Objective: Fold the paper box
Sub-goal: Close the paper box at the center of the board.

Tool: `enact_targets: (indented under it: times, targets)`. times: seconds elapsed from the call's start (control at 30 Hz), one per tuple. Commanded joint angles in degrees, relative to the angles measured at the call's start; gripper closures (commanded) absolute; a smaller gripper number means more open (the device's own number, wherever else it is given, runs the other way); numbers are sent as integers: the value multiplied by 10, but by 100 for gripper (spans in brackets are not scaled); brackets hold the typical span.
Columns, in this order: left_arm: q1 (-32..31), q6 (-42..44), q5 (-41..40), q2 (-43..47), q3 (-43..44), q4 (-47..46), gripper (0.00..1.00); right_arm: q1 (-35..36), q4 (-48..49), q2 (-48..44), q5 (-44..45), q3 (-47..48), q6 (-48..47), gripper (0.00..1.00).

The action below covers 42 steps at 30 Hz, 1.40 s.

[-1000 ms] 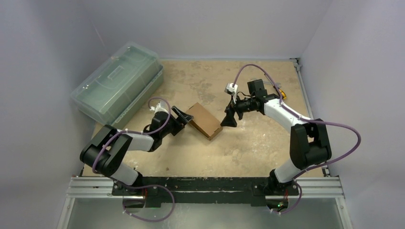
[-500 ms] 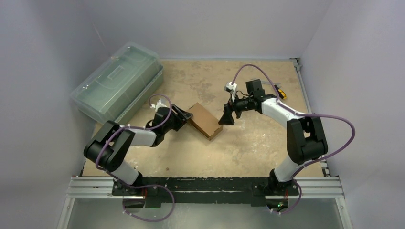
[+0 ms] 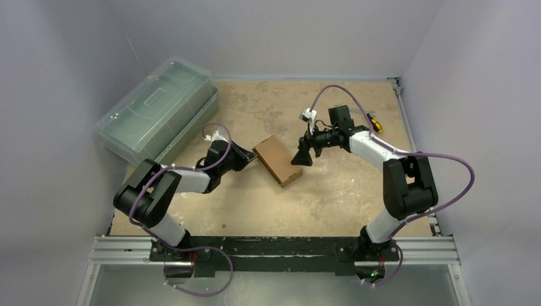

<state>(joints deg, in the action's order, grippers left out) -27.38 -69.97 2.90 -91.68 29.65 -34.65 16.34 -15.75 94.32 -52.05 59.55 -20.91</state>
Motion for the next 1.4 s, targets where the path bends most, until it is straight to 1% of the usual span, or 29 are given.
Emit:
enact_targets:
  times: [0.0,0.1,0.17,0.2,0.23,0.33,0.37,0.4,0.43,0.47,0.5,0.53,0.57,0.6,0.63,0.7,0.8,0.9,1.03,1.1,1.23,1.3,1.37]
  targets:
    - [3,57,55,14,1,0,93,-3,18,-23,-19,1,13,3]
    - [3,91,95,55,-25,-23,88,-3,24,-35,-18,-5,27,3]
    - [3,107,105,96,-51,-25,81,-3,50,-49,-9,-18,54,3]
    - [3,115,101,123,-64,-16,77,-3,70,-56,5,-26,72,3]
    - [3,121,95,147,-77,-3,74,-3,92,-61,21,-34,97,5]
    - [3,134,67,228,-117,43,73,-3,146,-70,63,-53,149,6]
    - [3,134,50,254,-127,68,74,-3,154,-70,83,-56,159,8]
    - [3,133,27,274,-133,98,76,-3,171,-69,96,-57,169,11]
    - [3,128,4,294,-138,129,82,-2,183,-66,114,-56,176,16]
    - [3,119,-16,300,-142,152,88,0,189,-62,138,-53,178,23]
    - [3,114,-26,294,-143,162,95,3,194,-54,167,-47,173,33]
    - [3,109,-27,281,-138,165,100,7,192,-44,198,-36,168,46]
    - [3,107,-40,258,-124,176,100,9,188,-23,214,-21,165,57]
    - [3,109,-45,230,-101,189,100,15,176,-5,227,1,157,67]
    - [3,110,-45,193,-75,204,100,26,154,10,249,20,140,74]
    - [3,116,-32,118,-9,230,100,55,137,28,296,35,120,81]
    - [1,119,10,12,52,228,100,87,129,45,338,38,102,84]
    - [-5,119,38,-55,95,225,100,98,112,64,355,48,94,84]
    - [-22,121,21,-88,138,247,100,113,89,86,342,52,64,85]
    - [-30,129,13,-100,170,269,100,136,74,89,325,53,38,85]
    - [-55,169,-1,-130,244,320,100,185,41,89,294,62,-1,85]
    - [-70,190,-14,-134,268,344,100,192,34,88,300,65,-1,84]
    - [-79,206,-29,-128,269,374,100,186,46,84,320,63,25,82]
